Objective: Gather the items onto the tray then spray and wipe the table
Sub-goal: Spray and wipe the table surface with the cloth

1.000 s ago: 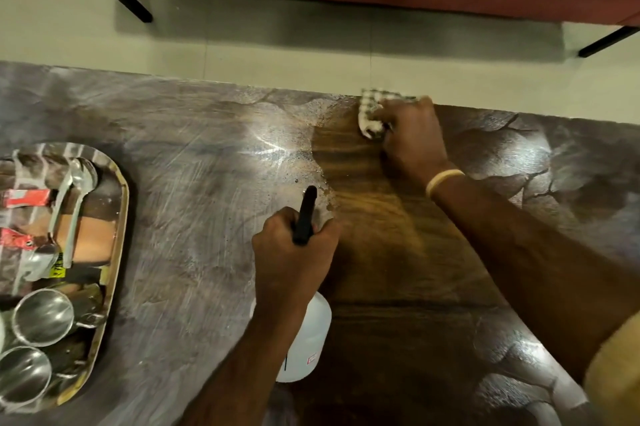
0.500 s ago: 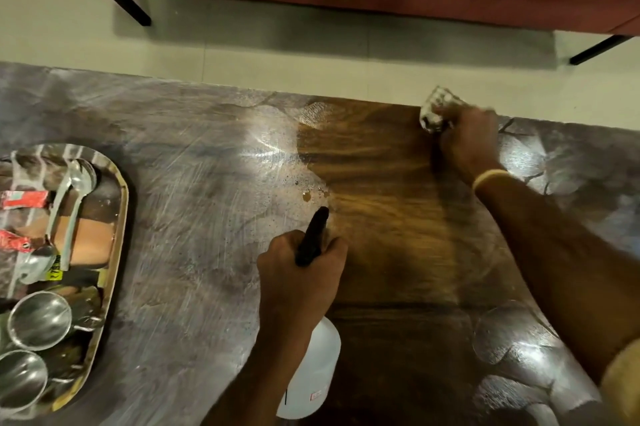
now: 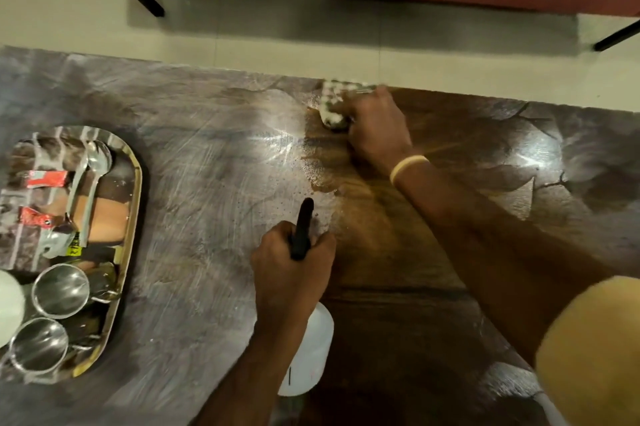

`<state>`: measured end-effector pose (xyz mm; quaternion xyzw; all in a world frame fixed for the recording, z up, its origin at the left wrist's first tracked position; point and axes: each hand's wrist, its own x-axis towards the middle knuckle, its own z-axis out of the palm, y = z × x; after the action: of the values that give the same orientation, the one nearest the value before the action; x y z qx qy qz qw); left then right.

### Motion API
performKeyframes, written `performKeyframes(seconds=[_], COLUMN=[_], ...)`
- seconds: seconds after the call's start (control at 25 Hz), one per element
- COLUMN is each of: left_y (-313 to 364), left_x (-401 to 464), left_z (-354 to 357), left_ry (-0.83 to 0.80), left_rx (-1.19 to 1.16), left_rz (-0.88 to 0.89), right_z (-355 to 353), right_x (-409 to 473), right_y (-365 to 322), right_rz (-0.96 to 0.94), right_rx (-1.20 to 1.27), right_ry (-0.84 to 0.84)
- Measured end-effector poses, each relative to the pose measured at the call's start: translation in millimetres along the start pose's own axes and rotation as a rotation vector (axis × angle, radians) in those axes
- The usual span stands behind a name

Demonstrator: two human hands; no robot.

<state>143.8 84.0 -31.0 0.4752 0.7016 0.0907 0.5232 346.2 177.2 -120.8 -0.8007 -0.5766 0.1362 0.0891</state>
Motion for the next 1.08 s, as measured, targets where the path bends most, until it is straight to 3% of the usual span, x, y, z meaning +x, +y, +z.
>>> performKeyframes(seconds=[0.12,0.2,0.28,0.32,0.48,0.6,0.72,0.76,0.84,0.96,1.08], left_y=[-9,-12,-15,-18,-29,-32,-35,-39,-49,-66,-76], left_x=[-2,-5,-7,-8,-11,-14,-23,-27,-32,-39,-47], left_z=[-6,-14,-21,-23,-21,-25,-35,-39,-42,-39,-38], left_ry=[0.018,0.006,-0.004,0.001,-0.018,-0.04,-0.053,-0.053,-0.05,-0.002,0.068], left_rx=[-0.064,-0.085,-0.111,-0.128,-0.106,-0.106,-0.113,-0.11,-0.127,-0.08,-0.117], left_rz=[-0.067,-0.114,-0.133,-0.132,-0.106,-0.135,-0.145,-0.155,-0.159,-0.138,-0.183], right_z=[15,16,1,-6,-4,16,28,19,3,4,21], right_x=[-33,-110,-151,-146,-44,-52,-155,-174,-160,-89,-85], right_y=[-50,-50,-19,0,16,-49,-60,-46,-13,12,-45], right_rz=[-0.173,-0.443,-0.563,-0.52,0.011,-0.005,-0.464,-0.518,-0.396,0.016,0.038], right_rx=[0.055,0.085,0.06,0.039,-0.024,0.073,0.054,0.067,0.098,0.052,0.098], right_ry=[-0.017,-0.236,-0.33,-0.295,-0.004,0.003,-0.276,-0.322,-0.254,-0.062,-0.002])
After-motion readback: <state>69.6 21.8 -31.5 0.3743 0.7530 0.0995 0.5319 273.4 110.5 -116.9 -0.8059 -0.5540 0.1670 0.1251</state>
